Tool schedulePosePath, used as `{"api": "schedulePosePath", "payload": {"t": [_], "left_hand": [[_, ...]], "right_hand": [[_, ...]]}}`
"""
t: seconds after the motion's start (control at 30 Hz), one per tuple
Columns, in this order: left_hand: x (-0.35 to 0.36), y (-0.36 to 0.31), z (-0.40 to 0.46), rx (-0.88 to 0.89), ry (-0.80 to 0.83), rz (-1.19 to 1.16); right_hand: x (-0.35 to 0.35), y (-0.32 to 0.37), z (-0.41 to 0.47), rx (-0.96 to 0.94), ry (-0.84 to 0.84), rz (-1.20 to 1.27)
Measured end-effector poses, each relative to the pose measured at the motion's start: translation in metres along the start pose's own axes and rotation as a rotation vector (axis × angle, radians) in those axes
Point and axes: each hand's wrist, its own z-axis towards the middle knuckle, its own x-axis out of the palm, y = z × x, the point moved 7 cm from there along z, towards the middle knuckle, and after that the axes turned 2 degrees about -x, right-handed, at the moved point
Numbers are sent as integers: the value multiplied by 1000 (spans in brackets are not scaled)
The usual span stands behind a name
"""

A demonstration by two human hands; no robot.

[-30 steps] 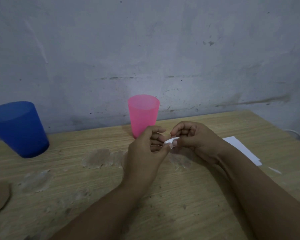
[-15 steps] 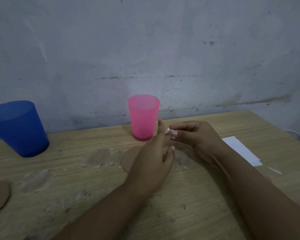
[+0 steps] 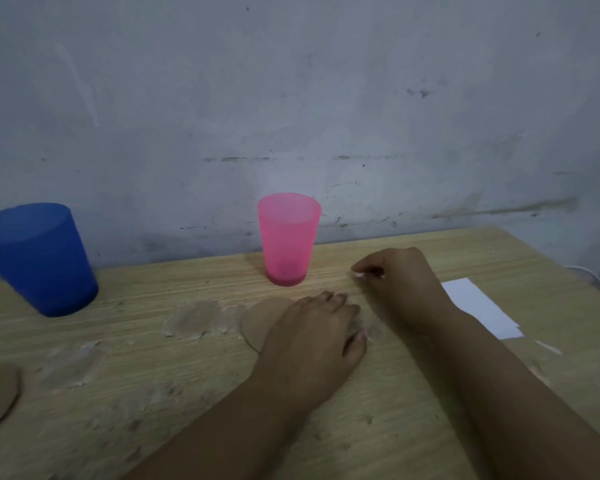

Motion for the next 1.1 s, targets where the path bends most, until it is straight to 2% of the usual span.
{"api": "schedulePosePath", "payload": {"t": [0.13, 0.3, 0.43, 0.57, 0.73, 0.97, 1.1], "left_hand": [[2, 1, 2, -1, 16, 14], [2, 2, 2, -2, 8, 20], [5, 2, 3, -3, 28, 39], [7, 4, 2, 4, 46, 73], [11, 4, 2, 4, 62, 88], [12, 5, 1, 3, 58, 79], [12, 5, 2, 5, 66, 86]], "right_hand": [[-2, -1, -4, -33, 114, -72], [-4, -8, 4, 32, 72, -141], [-1, 0, -5, -11, 124, -91], [-3, -16, 2, 66, 143, -192], [3, 7, -9, -79, 132, -130], [4, -10, 0, -18, 95, -263], [4, 4, -17, -179, 137, -255]]}}
